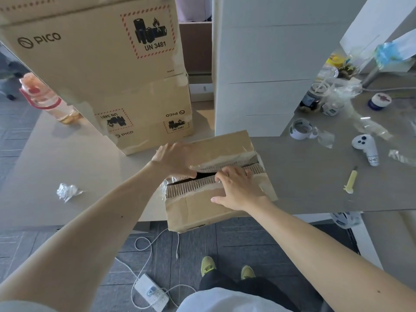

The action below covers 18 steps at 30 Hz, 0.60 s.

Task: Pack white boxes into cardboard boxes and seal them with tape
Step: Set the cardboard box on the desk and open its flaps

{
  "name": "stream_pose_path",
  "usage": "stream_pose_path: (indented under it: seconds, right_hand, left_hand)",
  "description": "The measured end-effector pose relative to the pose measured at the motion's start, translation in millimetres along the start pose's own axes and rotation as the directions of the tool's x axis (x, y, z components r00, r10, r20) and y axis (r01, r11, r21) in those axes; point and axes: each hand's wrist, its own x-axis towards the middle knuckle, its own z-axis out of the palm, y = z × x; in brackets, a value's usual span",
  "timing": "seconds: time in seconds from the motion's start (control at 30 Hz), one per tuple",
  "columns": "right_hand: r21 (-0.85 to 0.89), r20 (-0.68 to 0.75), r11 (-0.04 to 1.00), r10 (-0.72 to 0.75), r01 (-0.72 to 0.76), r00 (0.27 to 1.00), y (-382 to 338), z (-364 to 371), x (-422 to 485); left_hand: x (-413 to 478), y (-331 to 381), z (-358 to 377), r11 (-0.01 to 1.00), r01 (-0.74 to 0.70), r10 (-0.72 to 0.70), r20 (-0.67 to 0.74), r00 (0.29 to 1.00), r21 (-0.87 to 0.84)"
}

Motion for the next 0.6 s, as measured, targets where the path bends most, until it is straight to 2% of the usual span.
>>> stream_pose_path:
  seconds: [0.17, 0.3, 0.4, 0.5, 0.6]
  right_hand:
    - [-0.015, 0.105, 1.000, 0.023, -0.021, 0.994, 1.7, 1.0, 0.4]
    - [-0.003, 0.156, 0.999, 0.040, -0.040, 0.987, 1.2, -3.4, 3.9]
    - [-0.050, 0.073, 0.999, 0.022, -0.019, 0.997, -1.1, -11.1, 3.6]
    - [-0.079, -0.065, 0.997, -0.019, 0.013, 0.998, -3.5, -19.2, -3.0]
    - [-0.010, -0.189, 0.998, -0.057, 0.056, 0.980, -4.7, -37.3, -17.8]
  left_hand:
    - [1.3, -2.6, 19.6, 0.996, 0.058, -0.065, 0.103, 0.993, 0.067]
    - [2.7, 2.8, 20.4, 0.995, 0.084, -0.088, 0.095, 0.992, 0.047]
    - [3.8, 0.5, 11.8, 0.999, 0.039, -0.039, 0.081, 0.996, 0.004]
    - [5.7, -6.7, -3.7, 0.999, 0.000, 0.005, 0.131, 0.991, -0.038]
    - [7.6, -8.3, -16.6, 0.999, -0.039, 0.040, 0.194, 0.980, -0.008]
